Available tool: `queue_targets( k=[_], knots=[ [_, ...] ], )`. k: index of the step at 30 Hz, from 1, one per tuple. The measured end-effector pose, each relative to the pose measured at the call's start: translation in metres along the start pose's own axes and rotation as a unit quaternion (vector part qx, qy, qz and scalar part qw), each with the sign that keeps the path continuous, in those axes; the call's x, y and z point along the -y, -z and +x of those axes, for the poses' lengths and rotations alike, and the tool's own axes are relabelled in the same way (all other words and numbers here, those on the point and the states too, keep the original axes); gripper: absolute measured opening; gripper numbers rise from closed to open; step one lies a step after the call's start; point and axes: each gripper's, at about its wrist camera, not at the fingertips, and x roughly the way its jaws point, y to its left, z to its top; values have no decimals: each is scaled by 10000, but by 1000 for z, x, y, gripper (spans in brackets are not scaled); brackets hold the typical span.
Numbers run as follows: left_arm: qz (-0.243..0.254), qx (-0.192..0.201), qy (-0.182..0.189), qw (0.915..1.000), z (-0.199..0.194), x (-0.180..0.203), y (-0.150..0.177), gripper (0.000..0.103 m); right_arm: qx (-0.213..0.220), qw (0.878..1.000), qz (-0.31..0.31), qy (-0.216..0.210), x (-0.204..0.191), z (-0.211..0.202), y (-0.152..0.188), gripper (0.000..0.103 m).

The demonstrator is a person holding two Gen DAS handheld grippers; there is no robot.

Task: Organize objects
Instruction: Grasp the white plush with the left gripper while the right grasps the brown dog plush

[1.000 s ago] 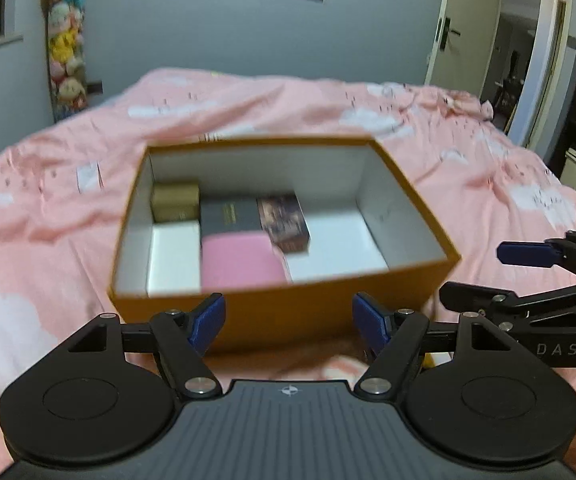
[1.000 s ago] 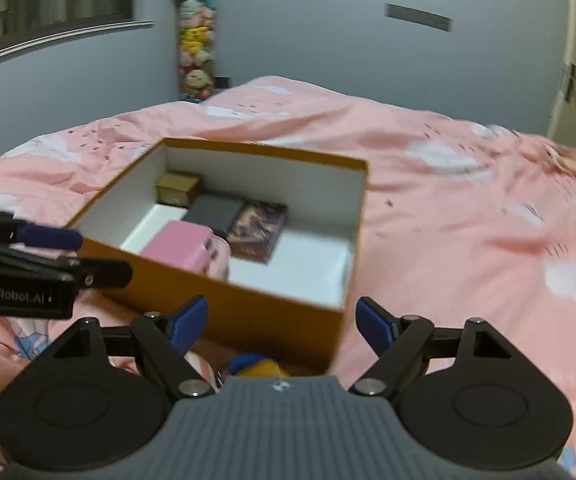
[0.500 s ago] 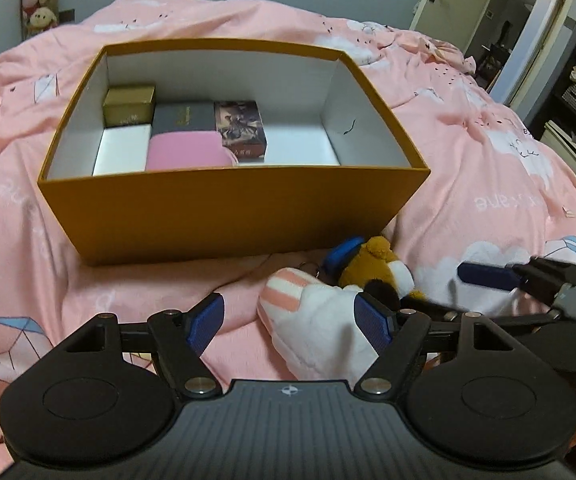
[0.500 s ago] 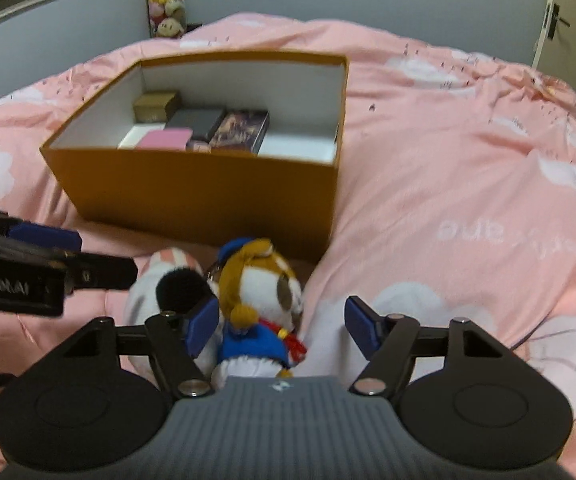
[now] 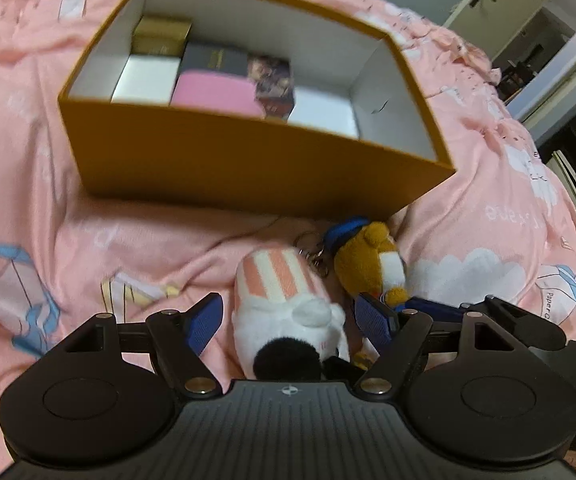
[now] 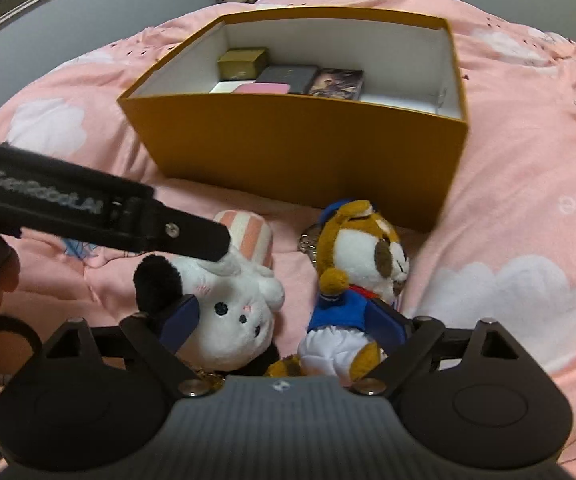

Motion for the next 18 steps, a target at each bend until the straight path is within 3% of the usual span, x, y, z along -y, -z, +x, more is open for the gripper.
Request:
queue_targets(
  k=[5, 11, 18],
  knots=[
    [-395, -399, 138, 9983, 10, -10, 2, 88, 72, 9999, 10, 156, 2, -6, 0, 89],
    [-731, -587, 205, 9954, 18, -15, 0, 88, 53, 9998, 21, 199, 6, -7, -1, 83],
    [-608, -822, 78, 9947, 23, -13, 1, 83, -34, 9994, 31, 340, 10, -4, -1, 75]
  ],
)
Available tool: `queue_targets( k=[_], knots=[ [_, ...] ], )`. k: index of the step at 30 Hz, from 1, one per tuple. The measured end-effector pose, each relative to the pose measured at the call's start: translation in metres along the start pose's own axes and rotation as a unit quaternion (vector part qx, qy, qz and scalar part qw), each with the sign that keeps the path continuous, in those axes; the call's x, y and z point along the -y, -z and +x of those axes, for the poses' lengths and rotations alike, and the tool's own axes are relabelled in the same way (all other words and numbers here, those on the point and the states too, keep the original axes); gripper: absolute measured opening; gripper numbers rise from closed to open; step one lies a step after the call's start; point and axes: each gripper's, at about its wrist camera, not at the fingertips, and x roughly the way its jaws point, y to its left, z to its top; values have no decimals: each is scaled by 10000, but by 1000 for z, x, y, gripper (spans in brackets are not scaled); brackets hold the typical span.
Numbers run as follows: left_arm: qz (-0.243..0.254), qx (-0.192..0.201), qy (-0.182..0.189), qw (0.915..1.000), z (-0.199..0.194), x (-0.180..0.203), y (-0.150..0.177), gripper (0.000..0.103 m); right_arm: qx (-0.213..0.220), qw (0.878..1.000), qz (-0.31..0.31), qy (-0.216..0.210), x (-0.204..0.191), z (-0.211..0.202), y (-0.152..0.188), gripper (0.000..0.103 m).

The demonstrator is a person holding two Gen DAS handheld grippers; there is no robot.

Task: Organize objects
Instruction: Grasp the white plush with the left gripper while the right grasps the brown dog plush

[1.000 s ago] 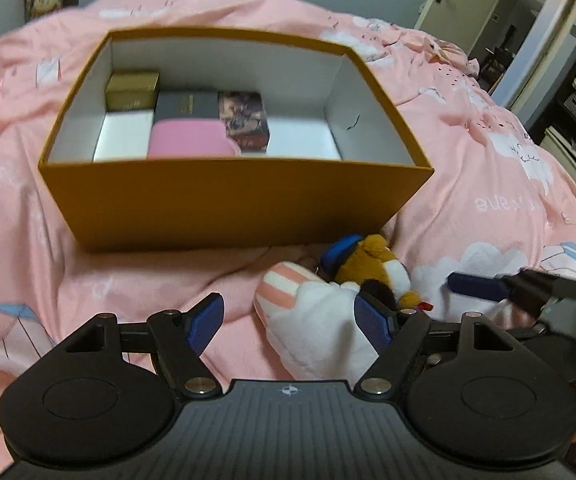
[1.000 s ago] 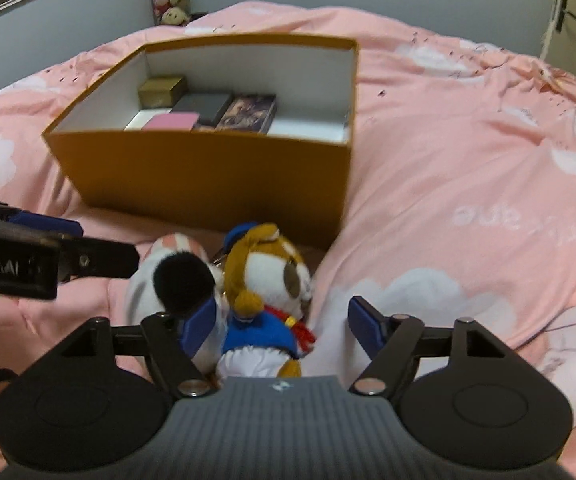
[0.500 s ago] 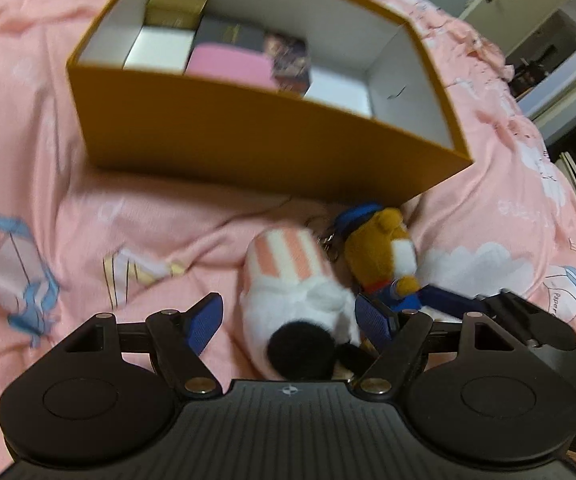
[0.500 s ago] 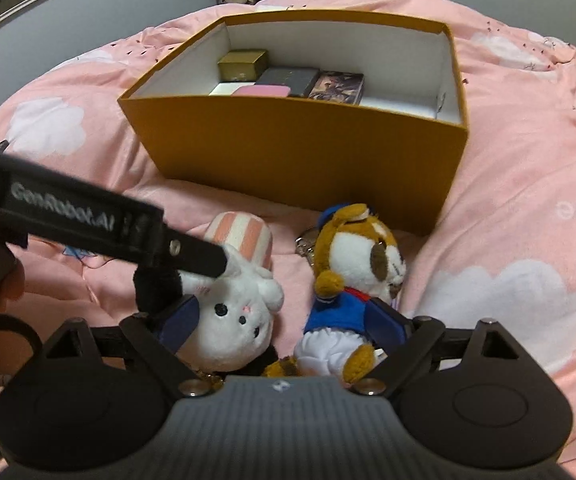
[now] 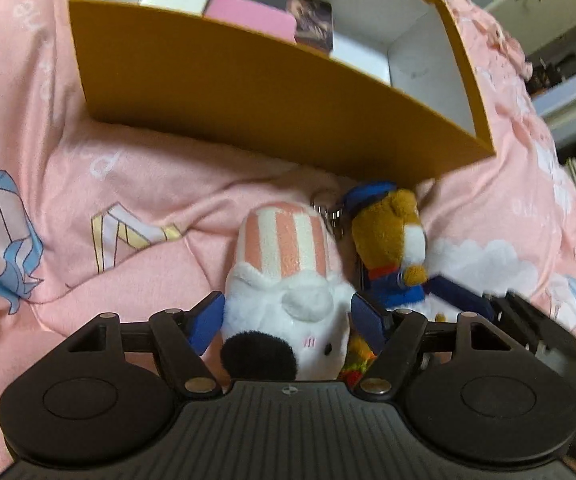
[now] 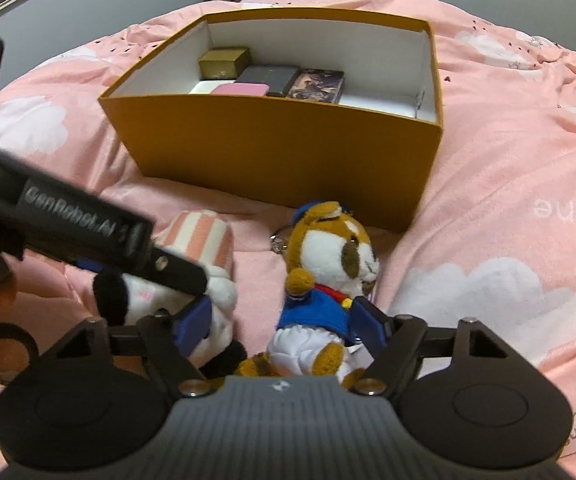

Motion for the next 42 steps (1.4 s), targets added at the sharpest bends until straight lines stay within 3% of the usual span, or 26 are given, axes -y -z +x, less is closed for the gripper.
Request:
queue_targets(
  k=[3, 14, 19, 21, 24, 30, 42],
  knots=[
    [292, -166, -88, 9994, 3, 2, 3, 84, -1, 10000, 53, 45, 4, 1, 0, 74],
    [794, -303, 148, 9963, -3, -5, 12, 77, -118, 9999, 23, 6, 9, 11, 2, 71],
    [828, -174, 238, 9961, 6, -8, 11, 79, -283, 9996, 42, 3, 11, 23, 4, 69],
    [834, -118, 275, 9961, 8, -10, 12, 79, -358, 9993, 98, 44, 13, 28, 5, 55],
    [755, -50, 349, 9965, 9, -12, 13, 78, -413, 9987, 296, -91, 18, 32, 8, 51],
    [749, 251, 387, 9961, -6, -9, 18, 73, -225, 9990, 385, -76, 17, 19, 7, 45],
    [869, 977, 352, 9908, -45, -1, 15, 72, 341, 9955, 793, -401, 22, -26, -11, 43]
  ],
)
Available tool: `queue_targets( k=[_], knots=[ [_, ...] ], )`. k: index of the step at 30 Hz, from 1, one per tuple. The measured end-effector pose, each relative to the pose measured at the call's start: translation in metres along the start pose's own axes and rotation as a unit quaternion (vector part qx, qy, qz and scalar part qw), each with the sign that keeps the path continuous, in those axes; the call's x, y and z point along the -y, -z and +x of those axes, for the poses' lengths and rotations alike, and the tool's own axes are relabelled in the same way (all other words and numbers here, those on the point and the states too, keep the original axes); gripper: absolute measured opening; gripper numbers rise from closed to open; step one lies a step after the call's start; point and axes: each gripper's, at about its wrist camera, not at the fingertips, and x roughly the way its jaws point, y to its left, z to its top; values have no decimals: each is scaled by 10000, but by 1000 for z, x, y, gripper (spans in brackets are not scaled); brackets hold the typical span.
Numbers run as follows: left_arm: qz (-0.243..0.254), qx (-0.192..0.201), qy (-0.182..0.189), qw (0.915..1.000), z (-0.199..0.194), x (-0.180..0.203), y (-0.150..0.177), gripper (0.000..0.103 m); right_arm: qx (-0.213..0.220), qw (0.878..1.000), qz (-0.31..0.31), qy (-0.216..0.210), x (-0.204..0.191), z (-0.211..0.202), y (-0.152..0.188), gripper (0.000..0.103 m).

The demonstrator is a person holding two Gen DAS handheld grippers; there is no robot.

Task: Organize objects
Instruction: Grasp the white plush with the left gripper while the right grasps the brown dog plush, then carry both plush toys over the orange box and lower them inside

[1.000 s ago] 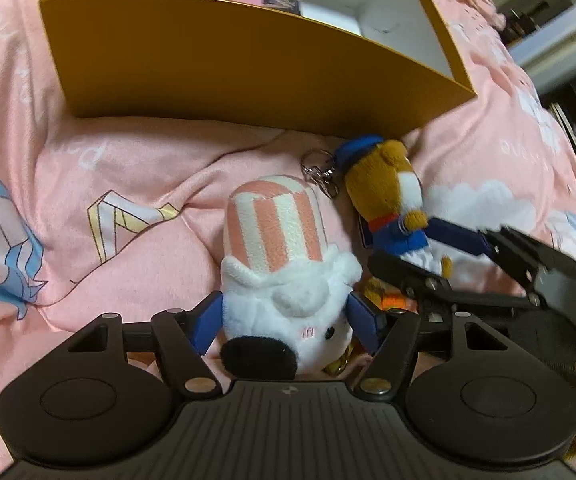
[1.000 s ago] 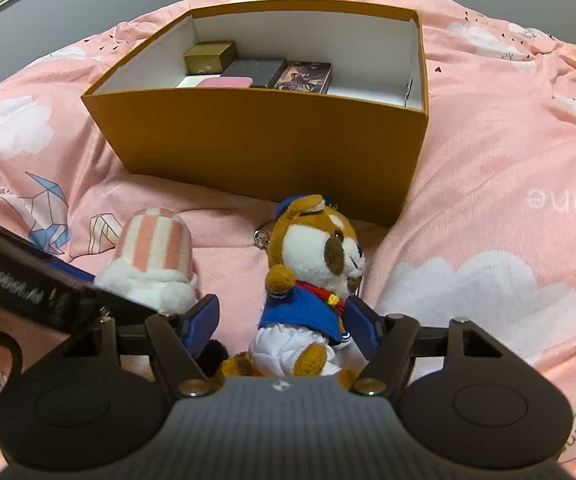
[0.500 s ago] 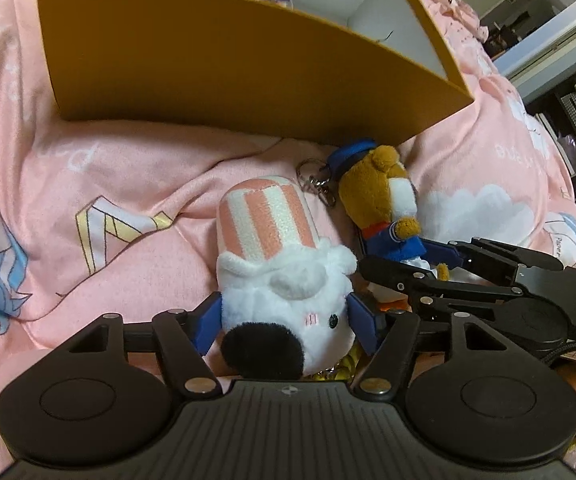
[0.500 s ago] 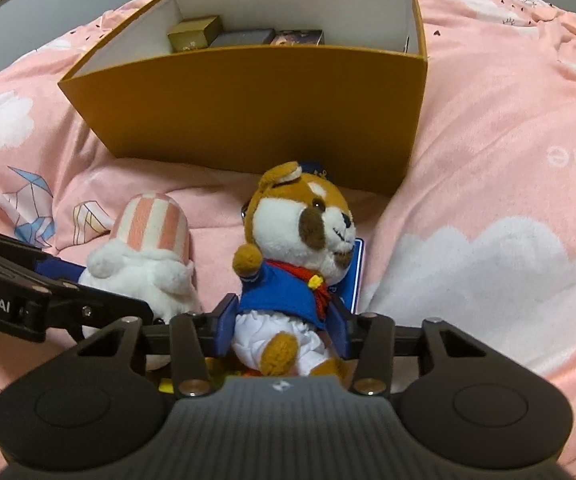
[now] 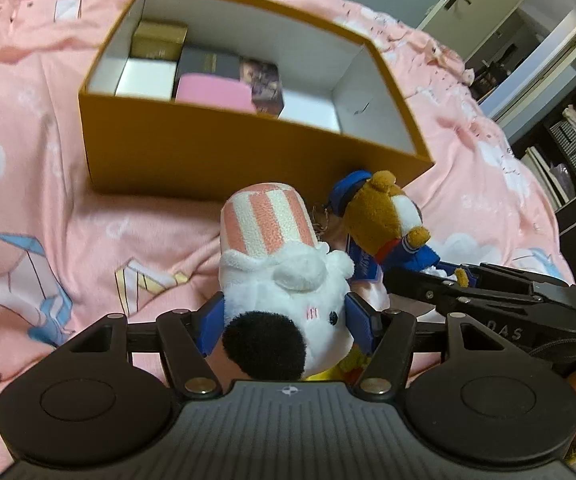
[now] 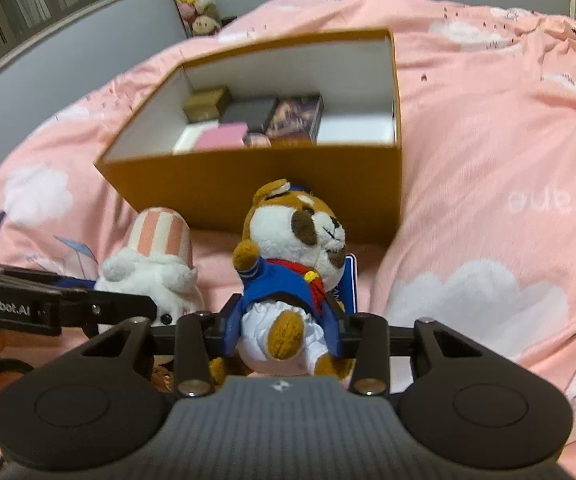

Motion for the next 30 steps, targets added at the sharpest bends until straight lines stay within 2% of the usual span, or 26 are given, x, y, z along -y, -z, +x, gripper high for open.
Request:
queue_targets(
  k=[14, 23, 30],
  knots=[
    [118, 813, 263, 9963, -49, 19, -33, 72, 780, 9962, 11, -389, -10, -55, -34, 40],
    [240, 1228, 295, 9917, -58, 32, -69, 72, 1356, 9898, -266, -340, -18, -72, -72, 40],
    [342, 1382, 211, 9896, -48, 38, -99, 72, 1586, 9866, -374, -83, -17, -59, -99, 40]
  ],
)
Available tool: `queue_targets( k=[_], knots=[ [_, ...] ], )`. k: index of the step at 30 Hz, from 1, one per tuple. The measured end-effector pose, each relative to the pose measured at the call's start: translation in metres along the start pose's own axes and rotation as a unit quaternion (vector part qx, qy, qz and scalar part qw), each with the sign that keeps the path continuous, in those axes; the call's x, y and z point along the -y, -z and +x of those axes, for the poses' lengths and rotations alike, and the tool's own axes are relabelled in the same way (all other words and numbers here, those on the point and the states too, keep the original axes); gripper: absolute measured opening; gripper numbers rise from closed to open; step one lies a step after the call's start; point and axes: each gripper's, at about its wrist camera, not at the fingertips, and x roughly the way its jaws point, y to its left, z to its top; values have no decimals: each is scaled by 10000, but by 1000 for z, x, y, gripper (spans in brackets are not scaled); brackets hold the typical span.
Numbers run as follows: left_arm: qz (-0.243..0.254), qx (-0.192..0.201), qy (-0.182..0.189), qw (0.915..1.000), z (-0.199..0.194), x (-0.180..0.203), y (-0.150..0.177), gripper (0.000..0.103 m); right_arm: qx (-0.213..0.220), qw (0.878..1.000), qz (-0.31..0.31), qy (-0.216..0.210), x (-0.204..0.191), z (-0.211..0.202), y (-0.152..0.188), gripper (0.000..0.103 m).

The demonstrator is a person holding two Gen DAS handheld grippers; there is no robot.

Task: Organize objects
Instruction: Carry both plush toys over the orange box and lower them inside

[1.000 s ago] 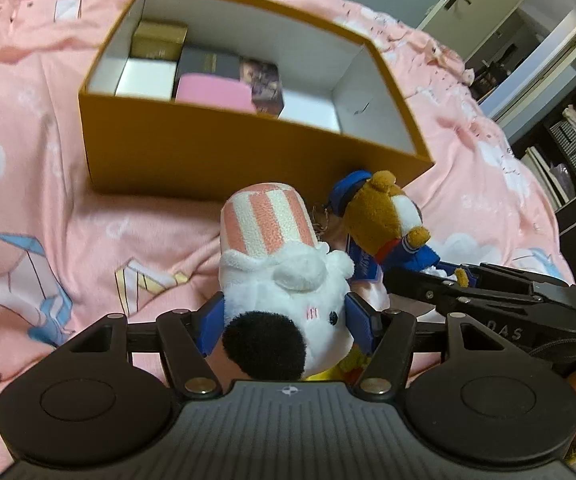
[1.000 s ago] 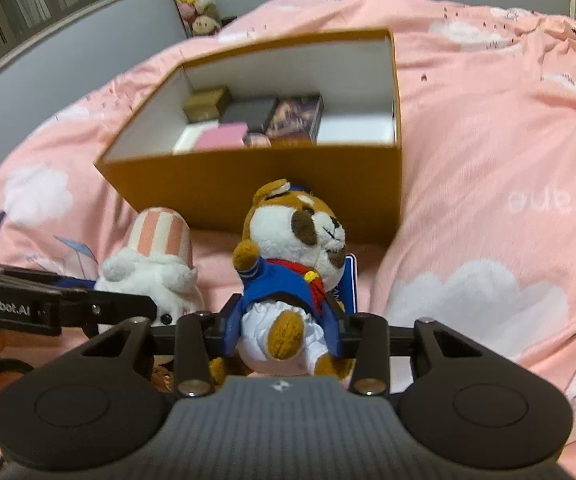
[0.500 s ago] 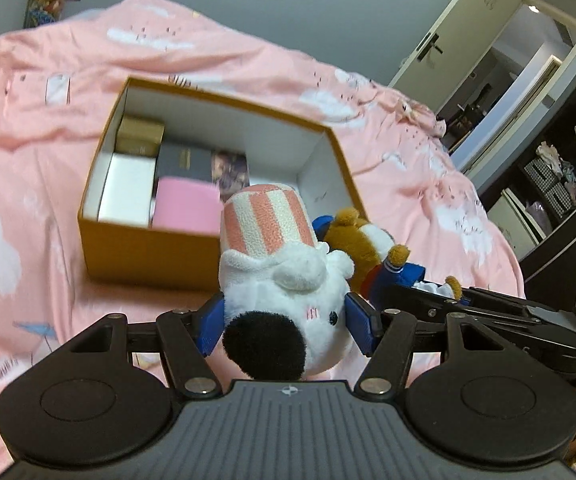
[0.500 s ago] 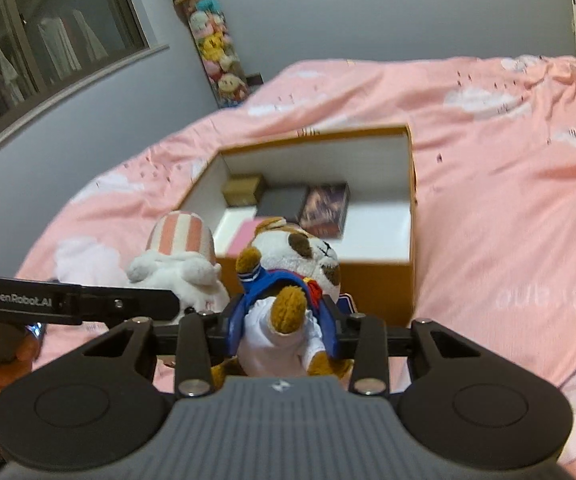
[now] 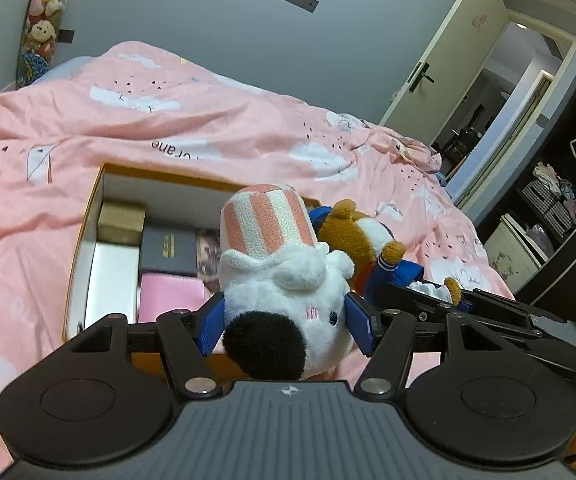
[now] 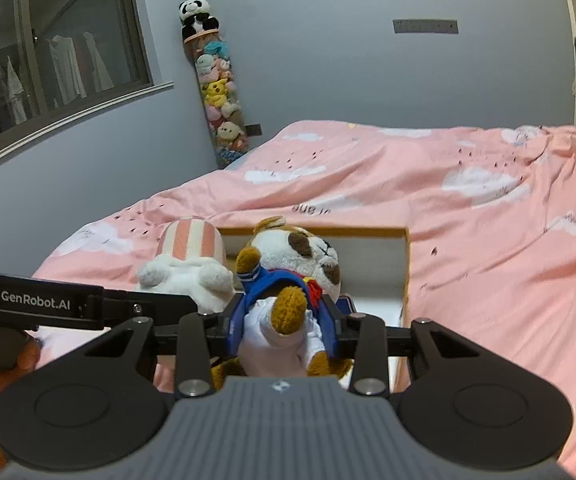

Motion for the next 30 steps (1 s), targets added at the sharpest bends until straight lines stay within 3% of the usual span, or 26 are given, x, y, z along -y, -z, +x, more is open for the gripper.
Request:
queue_targets(
  k=[4, 13, 21, 30],
  knots=[
    [-22, -82, -65, 9999, 21, -5, -8, 72, 13, 9998, -21, 189, 6, 18, -5, 40],
    [-44, -446, -163, 9989, 71, -16, -14, 72, -435, 9978, 159, 471, 26, 70, 4, 40],
    [-260, -1131, -184, 9931, 116, -35, -3, 72, -870, 9942, 103, 624, 32, 101, 20, 40],
    [-407, -1620, -159, 9858, 142, -45, 0, 70, -1263, 9900, 95, 625, 31, 121, 26, 41]
  ],
)
